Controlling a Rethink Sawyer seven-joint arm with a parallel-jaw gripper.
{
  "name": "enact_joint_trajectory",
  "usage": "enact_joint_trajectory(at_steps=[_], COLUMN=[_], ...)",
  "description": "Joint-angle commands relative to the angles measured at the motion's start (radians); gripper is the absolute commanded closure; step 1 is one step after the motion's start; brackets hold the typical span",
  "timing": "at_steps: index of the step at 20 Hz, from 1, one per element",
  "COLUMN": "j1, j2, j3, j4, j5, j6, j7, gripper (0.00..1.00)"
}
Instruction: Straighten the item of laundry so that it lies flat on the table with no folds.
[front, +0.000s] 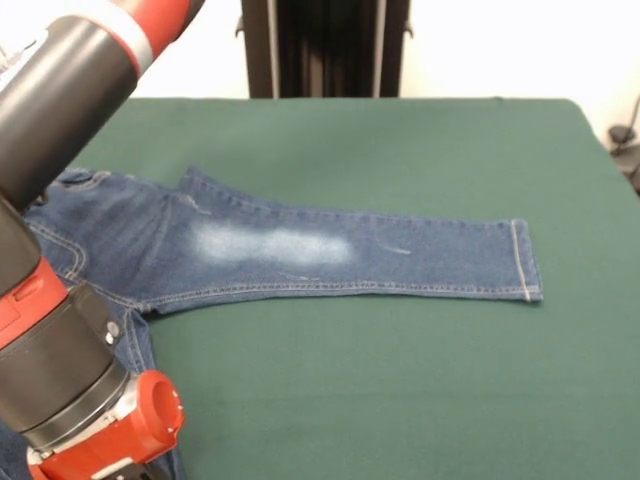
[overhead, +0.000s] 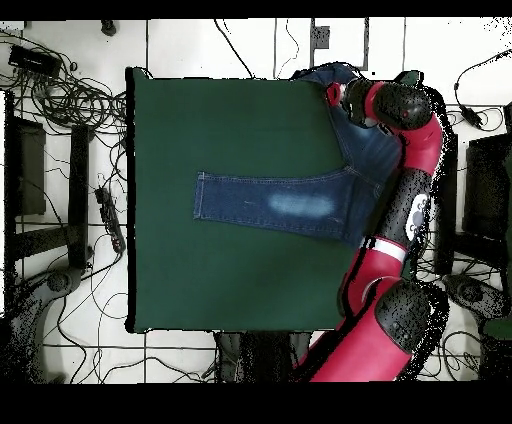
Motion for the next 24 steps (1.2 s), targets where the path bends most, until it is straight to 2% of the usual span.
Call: enact_joint_trajectory(at_steps=[1, 9, 24], j1=[0.101, 0.130, 0.152], j2=[0.066, 0.014, -0.071], j3=[-0.161, -0.246, -0.356], j4=[0.173, 0.189, 0.311], j5=[0.026, 0.047, 0.134], j6=[-0.034, 0.018, 0.013], j7=[-0.262, -0.191, -0.111], gripper=[1.00, 1.00, 1.00])
